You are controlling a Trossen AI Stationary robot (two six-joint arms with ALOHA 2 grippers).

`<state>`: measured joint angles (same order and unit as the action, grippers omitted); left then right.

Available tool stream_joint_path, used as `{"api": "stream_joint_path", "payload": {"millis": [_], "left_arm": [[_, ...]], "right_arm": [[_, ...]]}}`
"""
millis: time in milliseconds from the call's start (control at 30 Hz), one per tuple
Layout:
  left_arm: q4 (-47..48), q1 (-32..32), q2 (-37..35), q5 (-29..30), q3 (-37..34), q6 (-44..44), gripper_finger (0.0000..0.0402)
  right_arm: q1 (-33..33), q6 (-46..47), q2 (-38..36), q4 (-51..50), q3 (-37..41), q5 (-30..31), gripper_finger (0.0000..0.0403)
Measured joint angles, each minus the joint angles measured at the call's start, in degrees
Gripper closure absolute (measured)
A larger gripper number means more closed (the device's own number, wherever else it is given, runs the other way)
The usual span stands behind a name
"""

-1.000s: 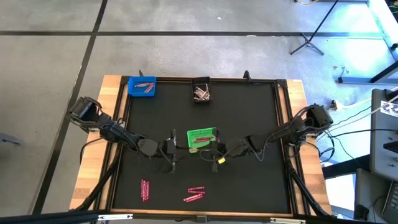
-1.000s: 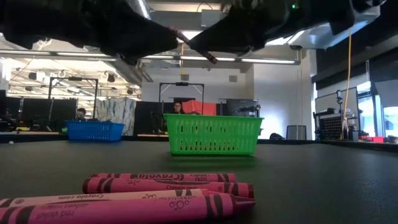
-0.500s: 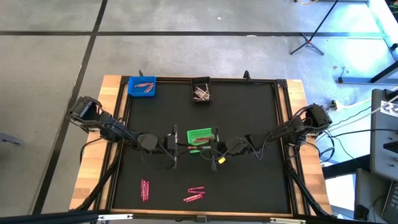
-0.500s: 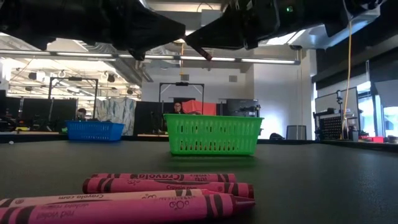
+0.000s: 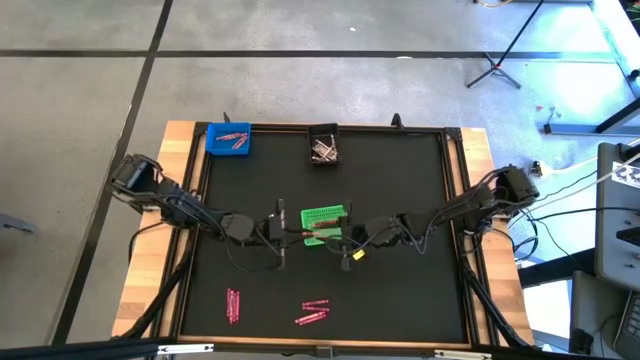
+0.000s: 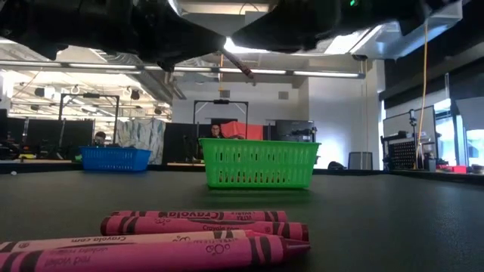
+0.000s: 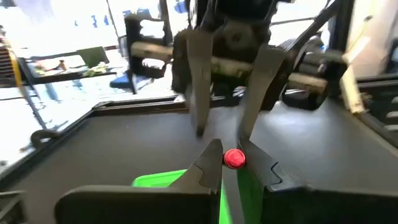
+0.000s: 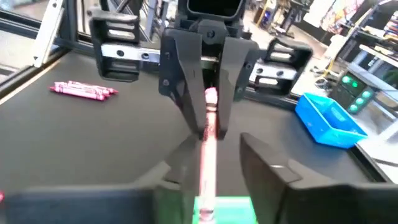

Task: Sort crayons
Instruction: Put the pink crayon into the blue bin

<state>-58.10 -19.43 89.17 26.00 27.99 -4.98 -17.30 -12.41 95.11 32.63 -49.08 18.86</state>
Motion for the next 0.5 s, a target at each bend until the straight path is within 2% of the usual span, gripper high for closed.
{"api": "stream_joint_path", "payload": {"millis": [67,200,400,500], "left_arm": [[2.17,0.04,-1.69,2.30,0.00,-1.35,0.0386],[11.11,0.25,-7.39,12.52,0.00,-4.32,0.0386],[30.63,4.65,-19.09,21.97,0.00,-4.42,0.0385],[38.43,9.44,-24.57,25.65,0.00,-6.14,0.0385]], "right_arm": [[-0.46,-0.04,-2.13,-3.72,-0.06,0.16,0.0263],[-2.08,3.08,-5.89,-13.06,-0.09,0.08,0.0230],[-5.10,8.15,-6.88,-23.26,-0.04,-0.02,0.0224],[-6.08,9.45,-6.13,-22.35,1.09,-0.49,0.0229]]}}
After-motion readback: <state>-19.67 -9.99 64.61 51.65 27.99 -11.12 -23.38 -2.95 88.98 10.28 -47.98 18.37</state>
